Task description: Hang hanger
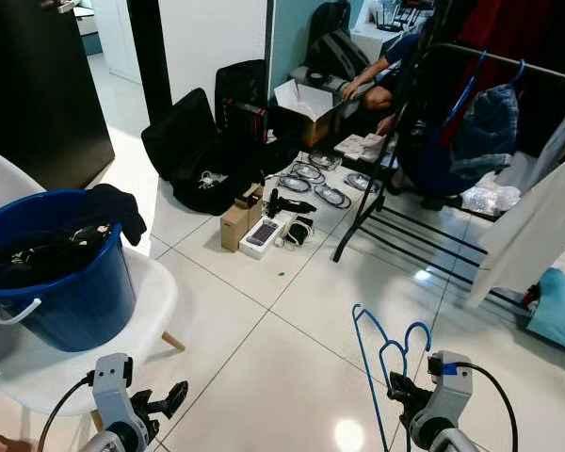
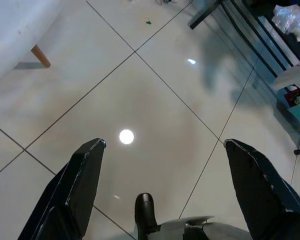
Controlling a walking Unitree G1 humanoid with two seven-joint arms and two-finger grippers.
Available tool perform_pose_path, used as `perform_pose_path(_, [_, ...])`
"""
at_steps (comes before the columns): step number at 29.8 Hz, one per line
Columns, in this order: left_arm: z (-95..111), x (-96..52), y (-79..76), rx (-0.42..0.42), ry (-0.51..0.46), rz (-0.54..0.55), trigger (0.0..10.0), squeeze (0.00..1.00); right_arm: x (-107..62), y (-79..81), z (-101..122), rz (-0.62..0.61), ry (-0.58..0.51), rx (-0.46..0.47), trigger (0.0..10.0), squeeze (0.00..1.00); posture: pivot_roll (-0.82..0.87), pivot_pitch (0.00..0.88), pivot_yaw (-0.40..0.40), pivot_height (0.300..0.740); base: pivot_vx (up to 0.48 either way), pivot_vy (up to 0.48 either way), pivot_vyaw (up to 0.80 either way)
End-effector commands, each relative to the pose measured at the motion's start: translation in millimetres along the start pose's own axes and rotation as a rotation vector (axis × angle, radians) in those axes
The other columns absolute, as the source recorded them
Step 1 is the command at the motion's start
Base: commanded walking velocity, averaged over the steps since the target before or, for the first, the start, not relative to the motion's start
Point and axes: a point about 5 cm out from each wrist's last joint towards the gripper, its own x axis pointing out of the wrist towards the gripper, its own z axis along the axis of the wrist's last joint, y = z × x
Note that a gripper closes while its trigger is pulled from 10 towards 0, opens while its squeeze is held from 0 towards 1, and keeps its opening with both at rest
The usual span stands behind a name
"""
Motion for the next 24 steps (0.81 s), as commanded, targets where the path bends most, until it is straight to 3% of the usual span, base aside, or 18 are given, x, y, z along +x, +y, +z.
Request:
perform_pose_path(1, [-7.5, 0.3, -3.8, 0.000, 0.012, 0.011, 10.0, 0.00, -0.7, -3.3, 0.5, 0.006, 0.016, -0.022, 10.0, 0.00, 0.00, 0.020, -0.088, 0.740, 0.000, 0.000, 0.00])
perform_pose_path(10, [1.5, 14.1, -25.7, 0.114, -0.044, -0.039, 10.0, 0.00, -1.4, -3.0, -1.5, 0.018, 0.023, -0.033, 10.0, 0.00, -0.02, 0.015, -0.076, 0.740, 0.054, 0.000, 0.00])
perform_pose_path(11, [37.7, 35.2, -48.0, 0.154, -0.158, -0.102, 10.0, 0.00, -2.4, -3.2, -3.5, 0.018, 0.026, -0.032, 10.0, 0.00, -0.02, 0.006, -0.070, 0.740, 0.334, 0.000, 0.00])
perform_pose_path(12, [37.7, 35.2, -48.0, 0.154, -0.158, -0.102, 10.0, 0.00, -2.4, -3.2, -3.5, 0.018, 0.026, -0.032, 10.0, 0.00, -0.02, 0.006, -0.070, 0.740, 0.334, 0.000, 0.00])
perform_pose_path(14, [81.4, 49.6, -70.6, 0.182, -0.273, -0.172, 10.0, 0.00, -2.6, -3.1, -3.5, 0.020, 0.023, -0.041, 10.0, 0.00, -0.02, 0.001, -0.065, 0.740, 0.334, 0.000, 0.00])
perform_pose_path(19, [107.5, 49.7, -85.4, 0.209, -0.353, -0.234, 10.0, 0.00, -1.3, -2.3, -1.3, 0.021, 0.012, -0.055, 10.0, 0.00, -0.02, 0.002, -0.058, 0.740, 0.338, 0.000, 0.00])
perform_pose_path(21, [134.6, 41.8, -104.3, 0.233, -0.456, -0.320, 10.0, 0.00, 2.4, -0.1, 5.5, 0.022, -0.016, -0.088, 10.0, 0.00, -0.02, 0.000, -0.053, 0.740, 0.356, 0.000, 0.00])
perform_pose_path(24, [146.4, 37.1, -114.0, 0.247, -0.501, -0.359, 10.0, 0.00, 3.7, 1.9, 8.1, 0.042, -0.026, -0.090, 10.0, 0.00, -0.02, 0.000, -0.053, 0.740, 0.360, 0.000, 0.00])
